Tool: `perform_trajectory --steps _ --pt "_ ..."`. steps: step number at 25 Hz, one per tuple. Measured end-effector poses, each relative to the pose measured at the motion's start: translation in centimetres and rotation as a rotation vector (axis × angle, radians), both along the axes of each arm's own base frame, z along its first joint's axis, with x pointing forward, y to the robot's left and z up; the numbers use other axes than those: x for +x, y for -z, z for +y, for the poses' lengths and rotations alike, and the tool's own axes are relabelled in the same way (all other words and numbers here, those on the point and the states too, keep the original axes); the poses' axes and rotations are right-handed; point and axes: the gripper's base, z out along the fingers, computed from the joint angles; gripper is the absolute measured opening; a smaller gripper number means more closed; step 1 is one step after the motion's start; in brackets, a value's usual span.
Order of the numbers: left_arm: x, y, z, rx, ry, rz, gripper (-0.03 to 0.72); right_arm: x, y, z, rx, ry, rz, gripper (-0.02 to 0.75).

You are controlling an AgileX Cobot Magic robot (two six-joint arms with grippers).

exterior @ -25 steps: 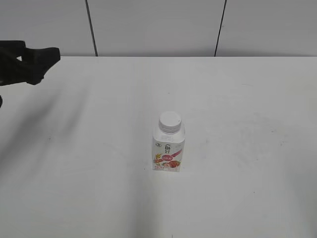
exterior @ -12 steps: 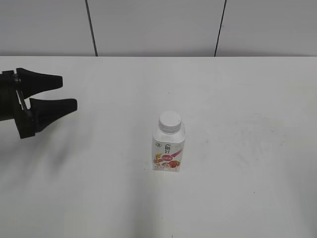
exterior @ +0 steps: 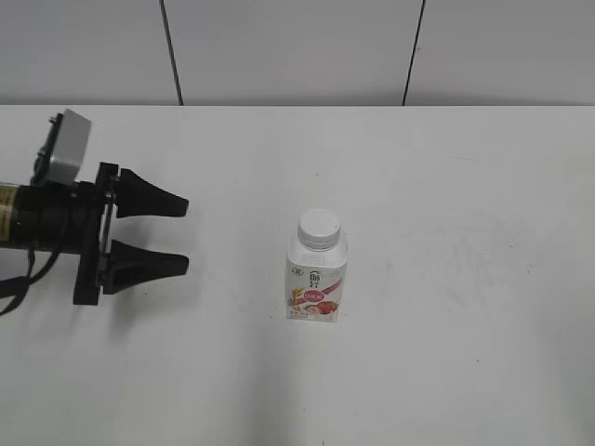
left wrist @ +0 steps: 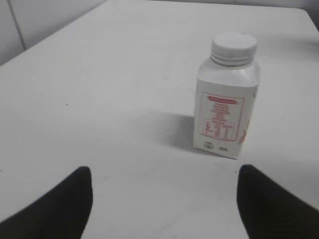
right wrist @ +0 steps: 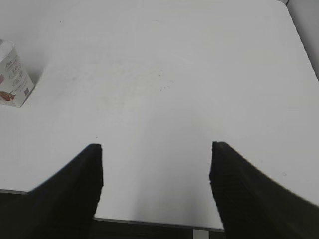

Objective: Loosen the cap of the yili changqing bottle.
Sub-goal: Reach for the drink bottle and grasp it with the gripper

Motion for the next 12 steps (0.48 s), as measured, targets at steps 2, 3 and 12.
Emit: perform_trajectory --steps 2,3,12 --pt "0.0 1.2 -1.1 0.003 0.053 0.004 0.544 0.0 0.0 0.0 0.0 0.0 0.0 0.533" --pt "-0.1 1.7 -1.6 0.001 0.072 -0.002 0.544 0.0 0.0 0.0 0.0 0.0 0.0 0.533" --pt "1.1 4.8 -6.1 -0.025 0.167 -0.022 0.544 0.0 0.0 0.0 0.0 0.0 0.0 0.533"
